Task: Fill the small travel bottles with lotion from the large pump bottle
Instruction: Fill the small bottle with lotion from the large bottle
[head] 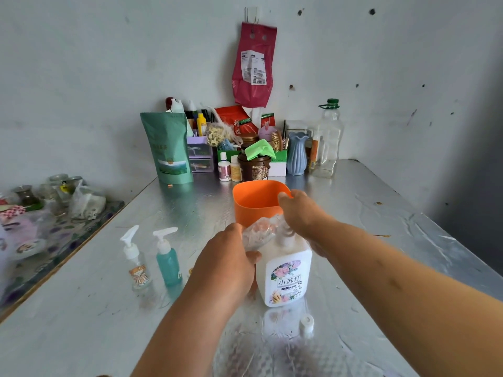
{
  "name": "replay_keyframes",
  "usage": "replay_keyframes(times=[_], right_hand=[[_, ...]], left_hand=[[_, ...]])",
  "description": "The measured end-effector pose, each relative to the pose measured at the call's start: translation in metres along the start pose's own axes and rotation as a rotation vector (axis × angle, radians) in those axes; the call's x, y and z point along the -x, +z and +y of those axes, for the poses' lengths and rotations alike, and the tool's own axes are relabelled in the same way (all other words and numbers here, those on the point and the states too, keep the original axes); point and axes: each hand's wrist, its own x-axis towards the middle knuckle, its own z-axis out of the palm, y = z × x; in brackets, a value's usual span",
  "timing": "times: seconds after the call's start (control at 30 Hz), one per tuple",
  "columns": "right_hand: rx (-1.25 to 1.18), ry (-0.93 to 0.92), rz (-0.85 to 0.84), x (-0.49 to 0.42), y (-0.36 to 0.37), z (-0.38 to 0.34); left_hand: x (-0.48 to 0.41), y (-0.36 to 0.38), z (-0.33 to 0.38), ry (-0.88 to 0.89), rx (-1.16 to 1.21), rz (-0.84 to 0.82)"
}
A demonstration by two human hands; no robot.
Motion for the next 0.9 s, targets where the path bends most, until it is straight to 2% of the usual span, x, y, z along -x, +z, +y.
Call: replay_keyframes(times=[0.2,0.37,0.53,0.7,0.9], right_hand=[[0.063,0.025,-0.032,0.003,0.0,-0.003],[-0.037,-0.009,0.003,0.007,-0.003,-0.003],[0.087,-0.076,-0.007,0.011,-0.003,0.003],[0.045,0.016,0.02,0.012,0.001,0.003],[-0.026,0.034,-0.01,0.007,0.004,0.004]], left_hand=[[0.001,-0.001,0.001,0.007,-0.007,0.007],[-0.003,0.001,-0.001,0.007,0.004,0.009],[-0.007,0.006,-0.006,0.012,0.016,0.007],[-0.007,0.008,-0.005,-0.001,0.008,-0.005],[-0.002,0.004,-0.003,0.006,0.004,-0.004]])
